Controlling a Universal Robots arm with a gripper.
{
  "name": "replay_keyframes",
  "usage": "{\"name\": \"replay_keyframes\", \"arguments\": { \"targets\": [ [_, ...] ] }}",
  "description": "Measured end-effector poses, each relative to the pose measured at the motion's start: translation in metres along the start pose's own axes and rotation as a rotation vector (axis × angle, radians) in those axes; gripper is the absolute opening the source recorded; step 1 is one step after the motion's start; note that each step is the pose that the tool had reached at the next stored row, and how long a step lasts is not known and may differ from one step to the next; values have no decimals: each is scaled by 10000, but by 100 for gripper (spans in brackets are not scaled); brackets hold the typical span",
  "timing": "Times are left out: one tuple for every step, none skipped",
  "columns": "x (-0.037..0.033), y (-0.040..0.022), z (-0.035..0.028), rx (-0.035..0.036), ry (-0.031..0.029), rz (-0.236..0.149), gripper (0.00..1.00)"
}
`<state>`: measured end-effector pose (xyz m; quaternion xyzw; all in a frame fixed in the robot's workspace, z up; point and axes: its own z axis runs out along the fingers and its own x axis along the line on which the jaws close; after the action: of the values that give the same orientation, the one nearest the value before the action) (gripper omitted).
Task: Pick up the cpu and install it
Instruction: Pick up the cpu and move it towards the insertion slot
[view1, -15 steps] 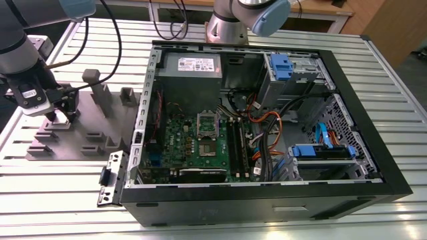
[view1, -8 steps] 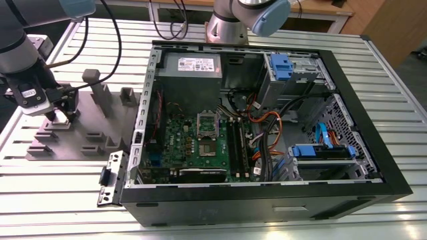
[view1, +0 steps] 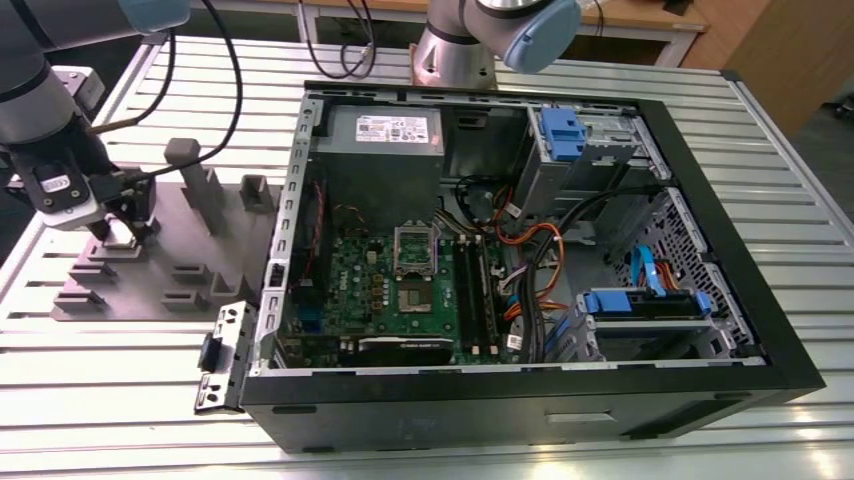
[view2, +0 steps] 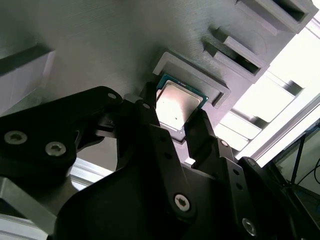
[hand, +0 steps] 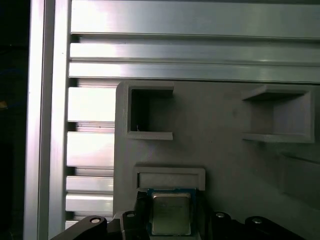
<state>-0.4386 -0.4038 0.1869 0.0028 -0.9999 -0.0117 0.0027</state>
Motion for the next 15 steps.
{"name": "replay_keyframes", "arguments": {
  "targets": [
    [0,0,0,0,-1,0,47],
    [0,0,0,0,-2,0,47],
    [0,0,-1,0,-1,0,47],
    [0,0,-2,3,1,0,47],
    [0,0,-2,4,1,0,47],
    [0,0,-2,4,1,0,47],
    [0,0,-2,4,1,0,47],
    [0,0,-2,4,1,0,47],
    [0,0,-3,4,1,1,47],
    [0,0,-7,5,2,0,47],
    [0,0,-11,4,1,0,47],
    [0,0,-15,4,2,0,47],
    [1,1,-18,-4,2,0,47],
    [1,1,-25,-10,2,1,47],
    [0,2,-30,-13,3,2,47]
  ]
}}
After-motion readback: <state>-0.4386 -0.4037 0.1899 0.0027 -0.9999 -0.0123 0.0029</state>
